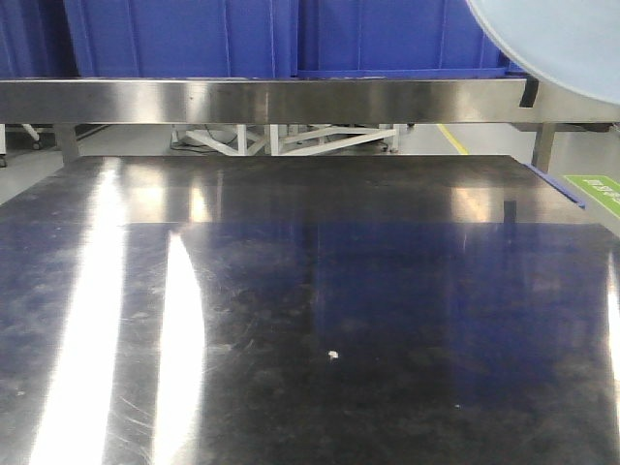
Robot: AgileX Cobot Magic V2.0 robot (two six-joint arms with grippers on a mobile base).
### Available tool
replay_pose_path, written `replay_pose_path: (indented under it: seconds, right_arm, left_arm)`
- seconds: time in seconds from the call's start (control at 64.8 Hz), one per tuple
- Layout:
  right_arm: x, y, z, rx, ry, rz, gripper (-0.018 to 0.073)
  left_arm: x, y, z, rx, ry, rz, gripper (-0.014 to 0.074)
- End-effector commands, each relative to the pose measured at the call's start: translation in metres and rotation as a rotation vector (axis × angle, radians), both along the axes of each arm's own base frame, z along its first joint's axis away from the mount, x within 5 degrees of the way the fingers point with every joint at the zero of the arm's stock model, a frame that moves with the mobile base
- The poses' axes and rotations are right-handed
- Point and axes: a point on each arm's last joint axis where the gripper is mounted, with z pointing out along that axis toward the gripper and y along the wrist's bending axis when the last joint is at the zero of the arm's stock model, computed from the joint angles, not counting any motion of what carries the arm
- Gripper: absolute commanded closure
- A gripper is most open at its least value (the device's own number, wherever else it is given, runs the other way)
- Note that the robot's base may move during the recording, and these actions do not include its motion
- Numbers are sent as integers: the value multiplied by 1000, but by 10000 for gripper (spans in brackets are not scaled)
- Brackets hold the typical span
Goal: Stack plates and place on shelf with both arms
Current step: 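Lift the stacked plates off the table and hold them raised, then drive the base away from the table, turning toward the bin shelves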
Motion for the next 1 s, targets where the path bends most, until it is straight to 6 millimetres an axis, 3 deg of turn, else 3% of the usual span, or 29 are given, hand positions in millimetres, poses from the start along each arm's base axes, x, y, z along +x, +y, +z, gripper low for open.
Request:
replay_pose_path:
  seconds: [0.0, 0.988]
  right_arm:
    - [-2, -4, 19, -1, -122, -38, 510]
    - [-2, -4, 19, -1, -122, -38, 510]
  left_arm:
    - [1, 0, 18, -19, -112, 8, 514]
    - [1, 0, 18, -19, -112, 8, 514]
